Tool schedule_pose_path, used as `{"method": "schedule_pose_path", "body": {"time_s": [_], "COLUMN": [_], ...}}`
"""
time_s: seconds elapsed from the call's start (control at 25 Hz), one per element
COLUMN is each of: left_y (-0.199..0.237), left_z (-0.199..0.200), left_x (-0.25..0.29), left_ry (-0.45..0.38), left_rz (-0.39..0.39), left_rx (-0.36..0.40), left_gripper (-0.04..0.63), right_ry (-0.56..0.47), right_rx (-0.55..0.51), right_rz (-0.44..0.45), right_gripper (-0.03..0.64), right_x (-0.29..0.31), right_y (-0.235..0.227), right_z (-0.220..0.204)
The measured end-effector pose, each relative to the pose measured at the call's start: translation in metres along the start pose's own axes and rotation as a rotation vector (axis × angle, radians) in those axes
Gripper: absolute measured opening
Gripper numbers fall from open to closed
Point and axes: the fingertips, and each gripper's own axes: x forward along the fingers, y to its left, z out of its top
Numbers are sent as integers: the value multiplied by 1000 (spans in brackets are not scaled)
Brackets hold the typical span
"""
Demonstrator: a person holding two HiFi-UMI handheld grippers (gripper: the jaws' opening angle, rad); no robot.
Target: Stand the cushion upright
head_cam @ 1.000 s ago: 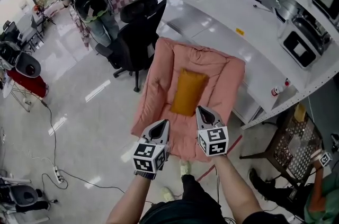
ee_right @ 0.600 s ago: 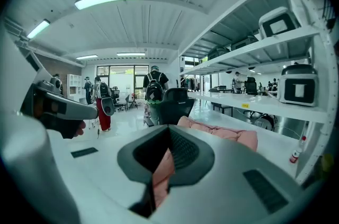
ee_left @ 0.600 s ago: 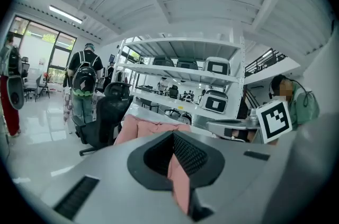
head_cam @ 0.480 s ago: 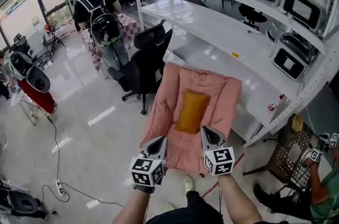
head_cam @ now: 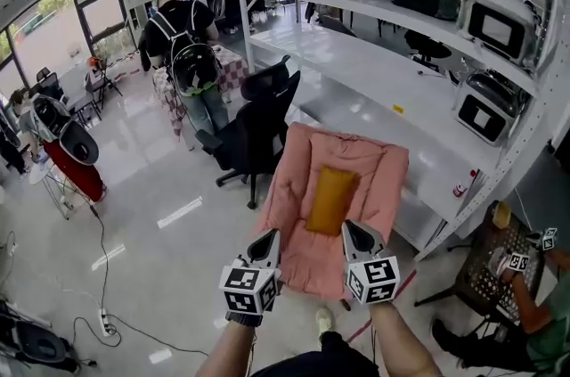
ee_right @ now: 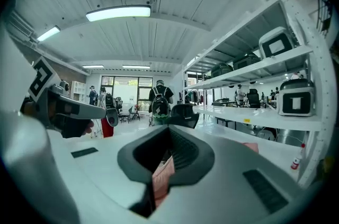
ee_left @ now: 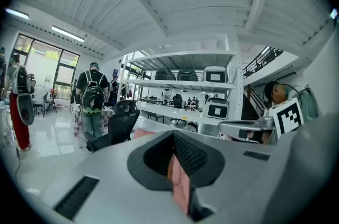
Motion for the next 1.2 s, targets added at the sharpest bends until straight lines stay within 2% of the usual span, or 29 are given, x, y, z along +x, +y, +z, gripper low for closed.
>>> {"method": "schedule_pose_path", "body": {"time_s": [0.2,0.44,1.2], "left_y": [13,29,25], "left_z": [9,17,31], "left_x": [-20,-37,-46], "left_ry": [-23,-46,-86], "left_rz": [43,79,65], "left_rx": [3,0,13], "left_gripper": [6,6,6], "right_ry": [2,11,-15], "right_rx": [-1,-27,-54], "right_rz": [-21,0,-2], "right_gripper": [4,3,3], "right_x": [-9,-12,-19], "right_y": [0,12,16], "right_z": [1,-1,13]}}
